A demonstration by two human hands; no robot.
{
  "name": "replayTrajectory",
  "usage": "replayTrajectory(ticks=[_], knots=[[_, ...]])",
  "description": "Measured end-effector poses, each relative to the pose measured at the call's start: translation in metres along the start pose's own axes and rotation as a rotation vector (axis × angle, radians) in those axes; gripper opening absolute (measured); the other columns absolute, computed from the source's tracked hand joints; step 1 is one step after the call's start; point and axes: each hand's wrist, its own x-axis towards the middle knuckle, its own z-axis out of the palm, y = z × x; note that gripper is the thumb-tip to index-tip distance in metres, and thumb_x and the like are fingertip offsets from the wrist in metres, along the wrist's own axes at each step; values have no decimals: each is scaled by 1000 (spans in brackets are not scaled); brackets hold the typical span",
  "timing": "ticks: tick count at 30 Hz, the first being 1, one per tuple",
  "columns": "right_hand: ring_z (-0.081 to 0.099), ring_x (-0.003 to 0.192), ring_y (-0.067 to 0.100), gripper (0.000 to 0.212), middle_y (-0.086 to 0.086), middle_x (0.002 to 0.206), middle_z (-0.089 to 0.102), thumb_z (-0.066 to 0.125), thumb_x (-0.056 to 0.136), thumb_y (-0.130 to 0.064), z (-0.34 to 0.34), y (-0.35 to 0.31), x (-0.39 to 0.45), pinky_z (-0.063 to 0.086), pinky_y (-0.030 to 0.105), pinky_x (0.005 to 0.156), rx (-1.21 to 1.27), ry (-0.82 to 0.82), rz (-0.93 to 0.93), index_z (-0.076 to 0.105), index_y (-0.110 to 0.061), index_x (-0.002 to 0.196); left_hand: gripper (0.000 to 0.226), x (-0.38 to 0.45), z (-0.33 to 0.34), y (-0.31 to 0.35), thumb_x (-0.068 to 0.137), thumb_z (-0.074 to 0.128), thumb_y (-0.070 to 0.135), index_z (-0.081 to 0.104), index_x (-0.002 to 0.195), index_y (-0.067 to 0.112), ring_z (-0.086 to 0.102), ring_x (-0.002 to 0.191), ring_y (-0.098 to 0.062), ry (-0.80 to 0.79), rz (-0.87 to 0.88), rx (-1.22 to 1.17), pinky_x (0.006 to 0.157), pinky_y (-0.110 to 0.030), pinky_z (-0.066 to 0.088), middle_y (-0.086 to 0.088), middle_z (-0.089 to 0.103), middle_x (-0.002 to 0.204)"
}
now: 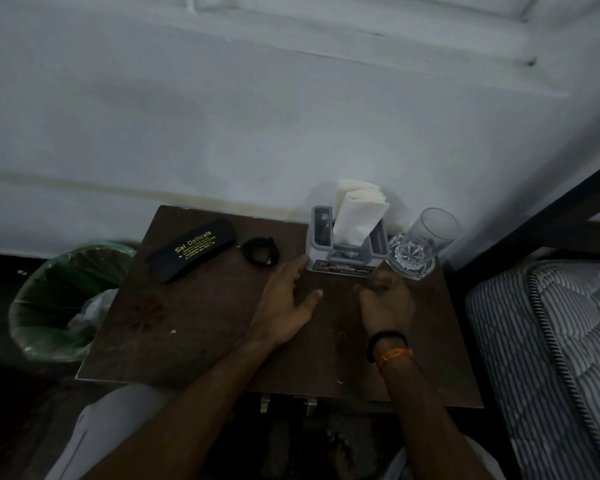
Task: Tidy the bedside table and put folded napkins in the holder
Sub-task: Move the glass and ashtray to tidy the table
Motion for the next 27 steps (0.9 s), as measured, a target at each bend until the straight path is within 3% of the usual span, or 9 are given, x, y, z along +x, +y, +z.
replayTrajectory(ticks=[3,7,12,19,27], knots=[[61,84,14,13,-5,88,68,70,80,-16,9,-10,-17,39,21,77,-138,52,-127,69,-21,92,46,-3,-21,-1,90,66,27,52,133,27,51,109,-6,77,-11,116,96,-25,47,6,56,121],[56,70,8,9,-5,81,68,66,83,-14,35,-23,-37,42,22,67,-258,-80,-587,67,-22,82,36,-2,-63,-9,87,66,21,60,122,22,48,112,-18,217,17,339,98,-31,43,0,57,120],[63,89,19,23,1,110,63,58,91,-23,77,-36,-48,52,32,72,-437,-278,-897,67,-18,112,49,-2,-123,-37,75,75,24,60,122,17,48,118,-37,362,-39,577,102,-52,36,-12,54,127],[62,109,23,43,3,139,51,52,97,-34,114,-55,-46,54,38,84,-610,-405,-868,53,-17,137,62,4,-170,-64,76,76,38,56,132,22,48,126,-34,236,-44,706,106,-46,28,-10,54,138],[64,106,26,36,4,131,61,51,98,-22,125,-55,-41,55,41,88,-685,-402,-842,57,-22,133,60,14,-181,-73,77,76,37,56,132,27,58,119,-25,172,-24,656,109,-46,33,-2,61,132]])
